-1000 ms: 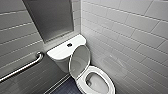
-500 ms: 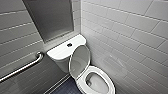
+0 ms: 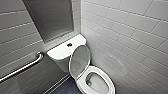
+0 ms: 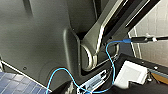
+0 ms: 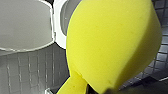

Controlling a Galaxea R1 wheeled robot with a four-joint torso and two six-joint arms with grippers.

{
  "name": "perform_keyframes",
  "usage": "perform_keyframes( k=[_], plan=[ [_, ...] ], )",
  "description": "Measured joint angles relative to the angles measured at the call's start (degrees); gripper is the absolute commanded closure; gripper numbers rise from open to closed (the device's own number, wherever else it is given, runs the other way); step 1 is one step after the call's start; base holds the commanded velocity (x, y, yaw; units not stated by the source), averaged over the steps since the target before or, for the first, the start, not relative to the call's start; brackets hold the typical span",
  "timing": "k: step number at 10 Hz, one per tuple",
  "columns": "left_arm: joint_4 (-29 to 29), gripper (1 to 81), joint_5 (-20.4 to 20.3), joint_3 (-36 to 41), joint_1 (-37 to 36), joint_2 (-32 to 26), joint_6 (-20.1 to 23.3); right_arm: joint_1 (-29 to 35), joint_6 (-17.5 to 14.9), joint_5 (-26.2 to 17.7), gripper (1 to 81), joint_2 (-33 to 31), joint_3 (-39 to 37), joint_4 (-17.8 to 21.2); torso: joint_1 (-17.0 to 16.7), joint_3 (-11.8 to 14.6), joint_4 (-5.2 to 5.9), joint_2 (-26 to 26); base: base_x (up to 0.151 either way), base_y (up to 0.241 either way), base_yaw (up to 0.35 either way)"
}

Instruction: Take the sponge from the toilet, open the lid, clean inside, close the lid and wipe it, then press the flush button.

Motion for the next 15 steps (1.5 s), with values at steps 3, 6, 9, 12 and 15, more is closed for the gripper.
perform_keyframes(
  k=[3,6,9,12,15],
  plan=[
    [-19.0,1.0,-6.2,-4.2,0.0,3.6,16.0,8.3,0.0,-5.2,81.1,1.5,-0.7,2.1,0.0,0.0,0.00,0.0,0.000,0.000,0.000],
    [-20.4,1.0,-7.1,-9.7,0.0,7.3,16.7,16.7,0.0,-11.1,81.1,6.2,-6.5,3.6,0.0,0.0,0.00,0.0,0.000,0.000,0.000],
    [-20.4,1.0,-7.2,-11.0,0.0,8.9,16.7,21.8,0.1,-17.6,81.1,12.5,-15.1,4.5,0.0,0.0,0.00,0.0,0.000,0.000,0.000],
    [-20.6,1.0,-7.2,-11.2,-0.1,8.9,16.7,28.9,0.5,-24.1,81.1,18.1,-21.8,4.8,0.0,0.0,0.00,0.0,0.000,0.000,0.000],
    [-20.6,1.0,-7.2,-11.9,-0.2,9.7,16.7,32.5,1.1,-28.9,81.1,23.2,-27.5,4.9,0.0,-0.2,0.00,0.0,0.000,0.000,0.000]
  ],
)
